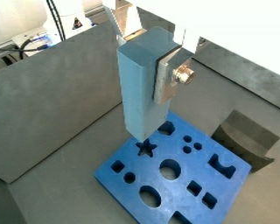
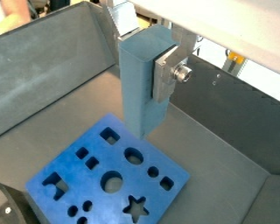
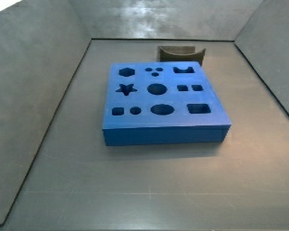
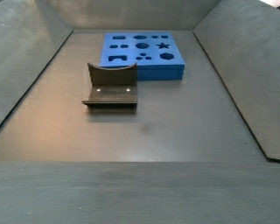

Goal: Insert the rectangle object.

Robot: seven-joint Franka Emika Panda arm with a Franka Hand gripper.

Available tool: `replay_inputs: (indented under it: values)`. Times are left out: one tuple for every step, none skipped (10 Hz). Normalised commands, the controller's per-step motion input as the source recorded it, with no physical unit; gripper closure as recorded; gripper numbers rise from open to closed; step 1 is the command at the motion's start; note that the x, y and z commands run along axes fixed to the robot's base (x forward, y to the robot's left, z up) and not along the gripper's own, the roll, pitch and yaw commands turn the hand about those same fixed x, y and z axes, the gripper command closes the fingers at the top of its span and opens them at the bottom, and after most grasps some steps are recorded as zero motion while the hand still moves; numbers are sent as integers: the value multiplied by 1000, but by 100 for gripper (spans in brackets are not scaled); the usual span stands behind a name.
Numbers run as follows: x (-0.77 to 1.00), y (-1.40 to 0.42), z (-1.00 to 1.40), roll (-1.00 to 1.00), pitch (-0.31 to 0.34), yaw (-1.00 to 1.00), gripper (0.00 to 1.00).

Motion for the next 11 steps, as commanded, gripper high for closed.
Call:
replay_inputs:
  values:
    - [10, -58, -343, 44, 63, 50, 100]
    - [37, -48, -231, 40, 22, 40, 100]
    - [-71, -97, 177, 53, 183, -212, 100]
    - [-76, -85, 232, 54, 168, -212, 100]
    - [97, 0, -297, 71, -60, -963, 100]
    - [117, -3, -306, 76, -57, -951, 100]
    - [106, 0, -300, 70, -61, -963, 100]
    - [91, 0, -297, 69, -61, -980, 100]
    - [77, 0, -291, 60, -66, -997, 100]
    - [123, -3, -257, 50, -51, -960, 100]
    - [191, -17, -223, 37, -30, -911, 100]
